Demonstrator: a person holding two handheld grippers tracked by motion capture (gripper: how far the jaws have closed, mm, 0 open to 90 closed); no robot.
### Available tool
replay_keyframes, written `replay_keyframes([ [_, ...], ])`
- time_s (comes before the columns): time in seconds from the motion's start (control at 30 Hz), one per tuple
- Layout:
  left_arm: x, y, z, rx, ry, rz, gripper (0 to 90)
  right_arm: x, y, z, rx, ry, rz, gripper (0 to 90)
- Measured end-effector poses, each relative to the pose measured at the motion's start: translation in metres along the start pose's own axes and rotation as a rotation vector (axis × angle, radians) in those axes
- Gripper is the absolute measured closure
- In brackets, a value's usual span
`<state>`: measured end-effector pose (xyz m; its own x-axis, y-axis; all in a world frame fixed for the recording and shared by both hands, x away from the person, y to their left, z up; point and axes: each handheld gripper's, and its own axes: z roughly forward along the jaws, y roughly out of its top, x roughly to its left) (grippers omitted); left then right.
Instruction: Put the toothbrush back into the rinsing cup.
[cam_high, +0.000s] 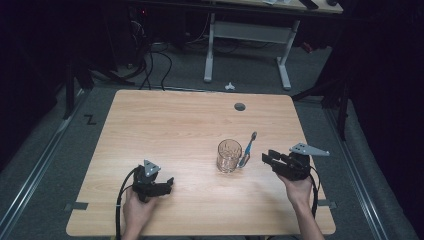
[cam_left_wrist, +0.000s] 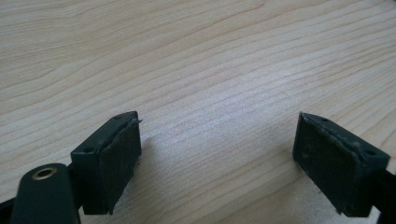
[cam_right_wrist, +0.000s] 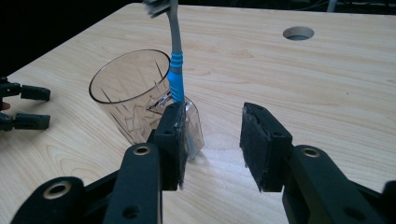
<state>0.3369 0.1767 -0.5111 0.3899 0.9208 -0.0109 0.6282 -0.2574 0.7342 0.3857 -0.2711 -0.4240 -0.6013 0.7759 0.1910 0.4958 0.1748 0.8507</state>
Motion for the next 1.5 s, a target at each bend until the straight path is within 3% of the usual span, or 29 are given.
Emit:
replay_keyframes([
  [0.67,0.000,0.000,0.000,0.000,0.000,0.000,15.8,0.000,-0.010,0.002,0.007,0.001,0.010,61.1],
  [1.5,0.000,0.000,0.000,0.000,0.000,0.000,15.8,-0.005,-0.032,0.006,0.019,-0.001,0.064,61.2],
])
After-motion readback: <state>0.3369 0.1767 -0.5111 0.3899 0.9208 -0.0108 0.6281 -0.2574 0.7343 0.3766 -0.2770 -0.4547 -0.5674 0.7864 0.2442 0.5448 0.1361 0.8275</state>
